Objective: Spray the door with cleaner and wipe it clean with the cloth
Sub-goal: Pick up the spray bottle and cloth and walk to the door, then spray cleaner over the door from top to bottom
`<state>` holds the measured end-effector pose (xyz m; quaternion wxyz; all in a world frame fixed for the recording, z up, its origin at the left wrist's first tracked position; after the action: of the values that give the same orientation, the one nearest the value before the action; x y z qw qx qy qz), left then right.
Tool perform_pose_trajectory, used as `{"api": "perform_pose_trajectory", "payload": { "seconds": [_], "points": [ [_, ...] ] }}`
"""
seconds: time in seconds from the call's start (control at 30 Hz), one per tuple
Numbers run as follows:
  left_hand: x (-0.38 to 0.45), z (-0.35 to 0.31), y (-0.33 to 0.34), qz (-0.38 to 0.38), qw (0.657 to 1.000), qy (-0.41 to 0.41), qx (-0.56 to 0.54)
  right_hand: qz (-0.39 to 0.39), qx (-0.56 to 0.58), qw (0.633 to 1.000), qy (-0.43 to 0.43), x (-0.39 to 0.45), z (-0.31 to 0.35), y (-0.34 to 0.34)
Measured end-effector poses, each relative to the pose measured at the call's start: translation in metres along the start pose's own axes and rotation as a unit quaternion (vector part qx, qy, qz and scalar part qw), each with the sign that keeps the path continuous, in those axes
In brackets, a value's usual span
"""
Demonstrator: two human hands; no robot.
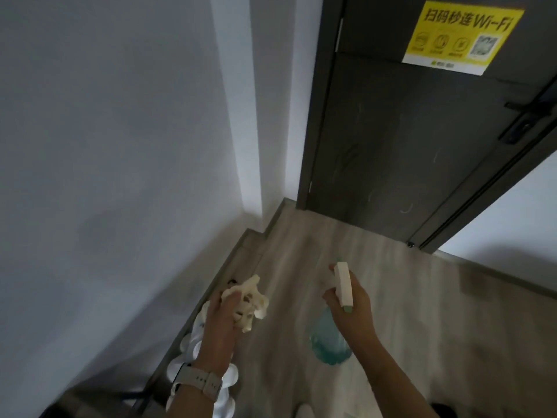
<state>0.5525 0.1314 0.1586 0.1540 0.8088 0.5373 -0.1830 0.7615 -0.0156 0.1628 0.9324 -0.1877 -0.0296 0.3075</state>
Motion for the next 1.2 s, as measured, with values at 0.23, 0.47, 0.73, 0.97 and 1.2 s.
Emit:
{"api": "perform_pose_trajectory", "payload": {
  "seconds": [0.23, 0.47, 0.73, 0.97, 1.2],
  "points": [
    [0.097, -0.057, 0.108, 0.044, 0.999, 0.009, 0.022, -0.044, -0.011, 0.999, -0.009, 0.135, 0.006, -0.044],
    [0.233, -0.129, 0.195, 0.126, 0.988, 0.026, 0.084, -0.102, 0.010, 0.995, 0.011, 0.285, 0.017, -0.061],
    [0.350, -0.258, 0.311, 0.200, 0.963, 0.119, 0.137, -0.123, 0.007, 0.990, -0.072, 0.441, 0.122, -0.093],
    [0.430, -0.372, 0.405, 0.219, 0.935, 0.197, 0.196, -0.123, 0.089, 0.976, -0.157, 0.572, 0.235, -0.145],
    [0.468, -0.469, 0.494, 0.285, 0.889, 0.274, 0.232, -0.123, 0.143, 0.945, -0.266, 0.664, 0.369, -0.206]
  ]
}}
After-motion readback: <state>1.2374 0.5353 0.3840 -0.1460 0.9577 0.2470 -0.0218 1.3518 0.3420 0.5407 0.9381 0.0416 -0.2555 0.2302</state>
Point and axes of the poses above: each hand's wrist, its own x-axis towards the middle knuckle, its own y-axis out of the palm, z = x × y, the point moved 6 cm from there along x, towards the middle knuckle, and after that the axes turned 1 degree about -z, right-handed, at the moved point
